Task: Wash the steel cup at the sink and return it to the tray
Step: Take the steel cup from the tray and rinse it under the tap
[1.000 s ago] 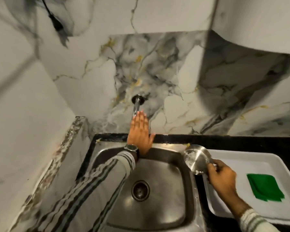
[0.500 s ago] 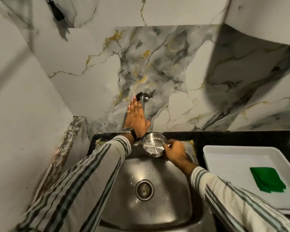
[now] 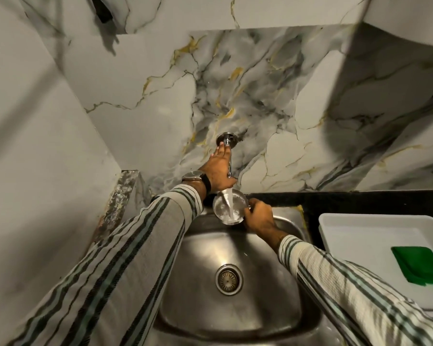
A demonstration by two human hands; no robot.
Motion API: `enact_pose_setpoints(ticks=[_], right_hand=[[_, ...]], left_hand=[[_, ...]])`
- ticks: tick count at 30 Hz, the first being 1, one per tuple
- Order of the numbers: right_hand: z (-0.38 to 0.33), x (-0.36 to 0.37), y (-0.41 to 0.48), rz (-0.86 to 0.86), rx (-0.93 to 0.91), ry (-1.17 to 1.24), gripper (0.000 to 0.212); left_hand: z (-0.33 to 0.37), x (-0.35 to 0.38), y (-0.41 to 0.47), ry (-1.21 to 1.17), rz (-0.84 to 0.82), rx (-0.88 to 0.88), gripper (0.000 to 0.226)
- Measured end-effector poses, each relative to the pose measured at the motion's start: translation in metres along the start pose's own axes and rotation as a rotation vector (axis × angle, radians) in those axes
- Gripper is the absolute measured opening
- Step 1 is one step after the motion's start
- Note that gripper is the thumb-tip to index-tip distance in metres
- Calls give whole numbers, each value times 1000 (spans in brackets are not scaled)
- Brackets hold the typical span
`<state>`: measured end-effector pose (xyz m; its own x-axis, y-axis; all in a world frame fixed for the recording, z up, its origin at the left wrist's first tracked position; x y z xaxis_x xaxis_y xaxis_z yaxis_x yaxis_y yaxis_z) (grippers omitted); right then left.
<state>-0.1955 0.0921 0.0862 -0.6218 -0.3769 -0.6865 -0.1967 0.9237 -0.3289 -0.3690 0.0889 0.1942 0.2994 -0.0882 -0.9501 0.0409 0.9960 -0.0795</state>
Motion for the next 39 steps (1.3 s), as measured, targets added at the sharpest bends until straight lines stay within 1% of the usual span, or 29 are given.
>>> enact_pose_setpoints(ticks=[5, 9, 19, 26, 29, 39], right_hand=[[2, -2, 6, -4, 20, -19, 31], [8, -4, 8, 4, 22, -57, 30], [14, -5, 6, -31, 37, -115, 29], [18, 2, 5, -82, 84, -97, 30], [19, 5, 4, -108, 76, -97, 30], [16, 12, 7, -119, 74, -132, 28]], left_hand=[[8, -5, 0, 15, -40, -24, 113], [13, -7, 0, 45, -66, -54, 114], [10, -4, -2, 27, -54, -46, 114], [14, -6, -5, 30, -51, -60, 112], [15, -7, -5, 38, -51, -69, 112], [13, -3, -2, 57, -27, -61, 112]])
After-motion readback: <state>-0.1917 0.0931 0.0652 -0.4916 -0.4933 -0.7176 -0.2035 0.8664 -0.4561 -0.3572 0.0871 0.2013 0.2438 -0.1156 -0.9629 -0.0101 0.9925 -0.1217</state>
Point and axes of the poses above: each hand's wrist, its own y-axis towards the middle knuckle, its own x-axis out of the palm, z = x × y, the point moved 3 cm from there along y, towards the middle knuckle, and after that the axes turned 11 degrees about x, right-handed, at the moved point
